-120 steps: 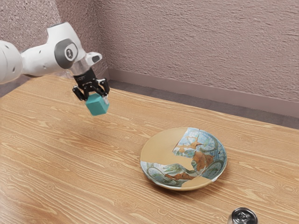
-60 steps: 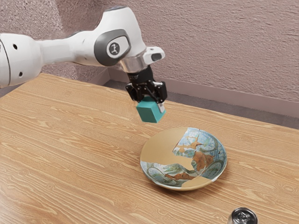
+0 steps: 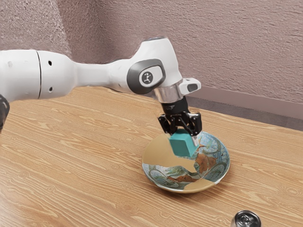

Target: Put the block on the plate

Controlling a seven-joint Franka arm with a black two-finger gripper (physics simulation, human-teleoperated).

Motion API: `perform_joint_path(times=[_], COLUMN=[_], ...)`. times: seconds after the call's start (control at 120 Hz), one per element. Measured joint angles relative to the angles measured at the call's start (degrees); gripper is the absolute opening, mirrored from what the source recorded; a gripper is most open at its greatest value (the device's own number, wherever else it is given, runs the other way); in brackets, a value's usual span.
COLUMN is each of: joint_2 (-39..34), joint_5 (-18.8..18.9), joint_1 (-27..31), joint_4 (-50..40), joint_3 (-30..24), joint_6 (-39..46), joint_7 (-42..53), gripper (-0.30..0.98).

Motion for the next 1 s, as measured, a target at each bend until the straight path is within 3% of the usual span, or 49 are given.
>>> perform_joint_path(times=[0.158,0.35,0.533,0.675,0.875,1.0], joint_2=[3.51,3.67,-5.62,-8.59,-16.5,-17.72], joint_5=[0.44,0.48,0.71,0.88,4.41,5.92], joint_1=[-0.74,-0.94,-0.93,-0.92,-0.74,-0.65], joint_4=[0.11,0.13,0.19,2.6,4.3,5.69], joint_3=[-0.09,0.02,3.64,6.23,10.39,11.33], joint_6=[2.8,4.0,0.61,-3.39,-10.18,-13.4], joint_7=[-1.61,-2.74,-3.52,-4.02,-4.56,-4.46], gripper=[0.4,0.56,0.63,0.66,0.68,0.68])
